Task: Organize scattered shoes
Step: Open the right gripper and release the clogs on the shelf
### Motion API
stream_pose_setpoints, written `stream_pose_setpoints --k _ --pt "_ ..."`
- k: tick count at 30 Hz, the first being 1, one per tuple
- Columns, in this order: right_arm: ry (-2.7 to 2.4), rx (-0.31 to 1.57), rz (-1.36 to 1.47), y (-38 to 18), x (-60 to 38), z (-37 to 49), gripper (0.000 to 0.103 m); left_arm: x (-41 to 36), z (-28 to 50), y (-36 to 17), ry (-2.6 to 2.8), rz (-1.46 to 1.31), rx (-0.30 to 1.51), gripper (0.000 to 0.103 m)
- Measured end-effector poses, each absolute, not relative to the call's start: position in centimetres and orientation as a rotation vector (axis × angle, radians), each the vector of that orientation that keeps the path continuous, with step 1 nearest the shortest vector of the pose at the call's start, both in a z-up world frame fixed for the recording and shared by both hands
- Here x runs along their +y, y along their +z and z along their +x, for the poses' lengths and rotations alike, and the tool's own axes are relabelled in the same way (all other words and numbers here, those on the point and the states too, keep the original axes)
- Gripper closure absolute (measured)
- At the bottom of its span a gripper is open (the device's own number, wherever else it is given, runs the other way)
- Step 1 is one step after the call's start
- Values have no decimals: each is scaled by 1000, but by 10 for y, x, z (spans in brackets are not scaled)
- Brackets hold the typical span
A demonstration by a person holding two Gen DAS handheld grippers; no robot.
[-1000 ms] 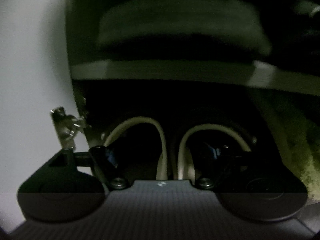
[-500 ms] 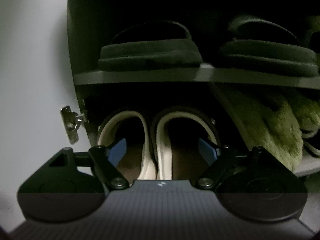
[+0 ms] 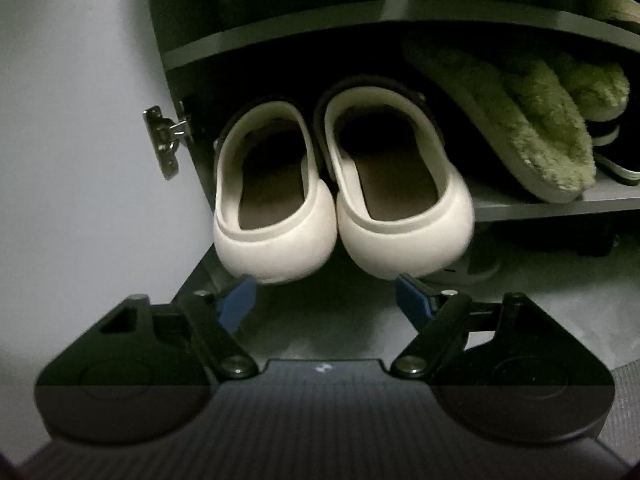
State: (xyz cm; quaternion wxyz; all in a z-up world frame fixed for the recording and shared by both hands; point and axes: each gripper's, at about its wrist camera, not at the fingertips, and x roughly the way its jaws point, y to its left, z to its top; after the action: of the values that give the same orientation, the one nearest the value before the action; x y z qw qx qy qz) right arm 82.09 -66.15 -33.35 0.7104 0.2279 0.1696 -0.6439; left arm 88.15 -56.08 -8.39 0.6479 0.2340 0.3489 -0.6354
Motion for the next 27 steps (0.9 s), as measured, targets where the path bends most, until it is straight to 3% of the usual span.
stream_pose_setpoints --k 9,10,11,15,27 --pt "-1445 374 474 -334 -664 831 26 -561 894 -91 -1408 552 813 0" --pt "-1416 371 472 -333 -664 832 52 -561 894 -91 -1409 557 809 0" --pt "-1391 371 467 -332 -664 834 55 -560 894 -91 -1409 554 817 0" --pt "-1365 406 423 -333 -665 838 50 -561 887 -89 -1435 558 807 0" --pt "-1270 427 454 -341 -667 840 51 -560 878 -89 -1453 560 816 0"
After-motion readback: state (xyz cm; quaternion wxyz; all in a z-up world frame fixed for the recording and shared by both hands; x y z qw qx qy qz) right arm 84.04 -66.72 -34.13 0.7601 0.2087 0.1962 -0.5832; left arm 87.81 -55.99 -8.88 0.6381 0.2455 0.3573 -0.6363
